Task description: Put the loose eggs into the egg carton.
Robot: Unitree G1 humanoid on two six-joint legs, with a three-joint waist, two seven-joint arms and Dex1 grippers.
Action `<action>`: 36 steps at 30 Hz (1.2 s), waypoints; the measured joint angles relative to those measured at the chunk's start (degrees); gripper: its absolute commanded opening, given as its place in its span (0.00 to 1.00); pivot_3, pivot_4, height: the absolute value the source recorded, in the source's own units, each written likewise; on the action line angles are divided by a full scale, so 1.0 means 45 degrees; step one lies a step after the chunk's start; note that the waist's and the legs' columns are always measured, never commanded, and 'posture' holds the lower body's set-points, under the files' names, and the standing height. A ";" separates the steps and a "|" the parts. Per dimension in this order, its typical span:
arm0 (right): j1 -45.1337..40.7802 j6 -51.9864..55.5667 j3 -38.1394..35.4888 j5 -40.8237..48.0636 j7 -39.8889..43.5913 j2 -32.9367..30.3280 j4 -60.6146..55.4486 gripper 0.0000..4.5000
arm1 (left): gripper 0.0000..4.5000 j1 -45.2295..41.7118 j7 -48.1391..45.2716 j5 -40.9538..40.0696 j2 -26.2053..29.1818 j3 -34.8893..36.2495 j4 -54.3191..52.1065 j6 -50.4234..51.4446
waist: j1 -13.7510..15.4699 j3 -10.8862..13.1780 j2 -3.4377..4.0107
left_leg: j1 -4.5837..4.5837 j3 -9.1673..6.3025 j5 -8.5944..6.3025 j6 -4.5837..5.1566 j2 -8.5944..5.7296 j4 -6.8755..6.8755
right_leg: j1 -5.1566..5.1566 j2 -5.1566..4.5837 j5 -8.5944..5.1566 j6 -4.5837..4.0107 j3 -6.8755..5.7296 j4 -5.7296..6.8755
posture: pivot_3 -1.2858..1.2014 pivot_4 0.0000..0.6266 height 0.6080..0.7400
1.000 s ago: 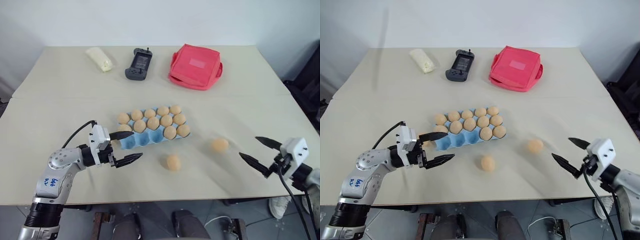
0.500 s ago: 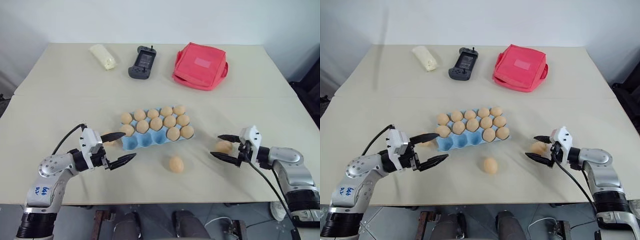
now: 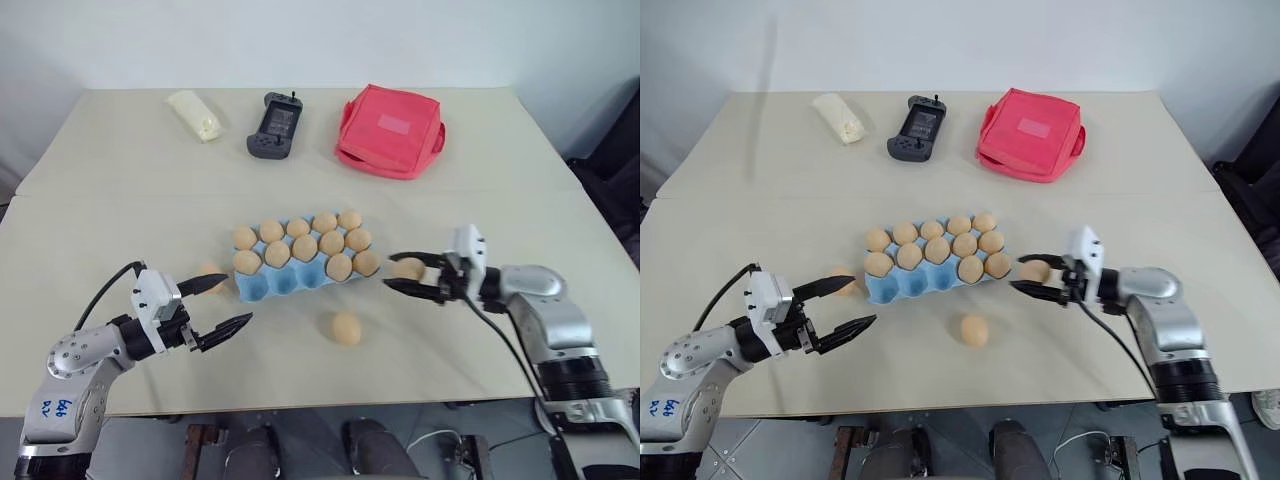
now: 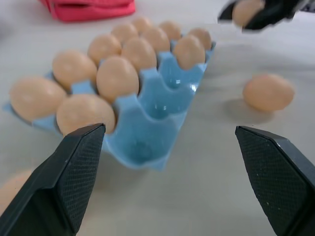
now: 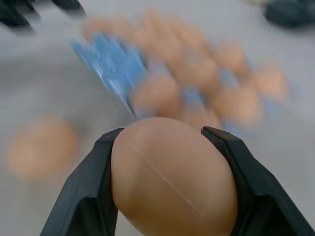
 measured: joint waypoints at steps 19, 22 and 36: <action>-0.2079 0.1286 0.2888 -0.2186 -0.2436 0.2318 0.0303 0.91 | 1.00 0.0964 0.0721 -0.0006 -0.0243 0.0412 -0.0592 -0.0004 | 0.0058 -0.0006 -0.0022 | -0.0208 0.0109 0.0018 0.0004 -0.0019 0.0061 | -0.0347 0.0010 -0.0010 -0.0014 -0.0014 0.0234 | 0.52 0.24 1.00; -0.2020 0.1297 0.2372 -0.2050 -0.2404 0.1997 0.0255 0.99 | 1.00 0.0890 0.0745 -0.0014 -0.0267 0.0375 -0.0643 0.0022 | 0.0046 -0.0006 -0.0022 | -0.0207 0.0116 0.0026 0.0006 -0.0016 0.0071 | -0.0348 0.0014 -0.0010 -0.0015 -0.0013 0.0238 | 0.52 0.24 1.00; 0.2637 -0.0920 -0.1832 -0.0225 -0.0479 -0.1612 -0.1233 0.99 | 1.00 -0.1626 0.0080 -0.0016 -0.0333 -0.1185 0.0052 0.0152 | 0.0113 -0.0004 -0.0035 | -0.0206 0.0136 0.0042 0.0038 -0.0047 0.0076 | -0.0334 0.0009 -0.0010 -0.0012 0.0004 0.0226 | 0.52 0.24 1.00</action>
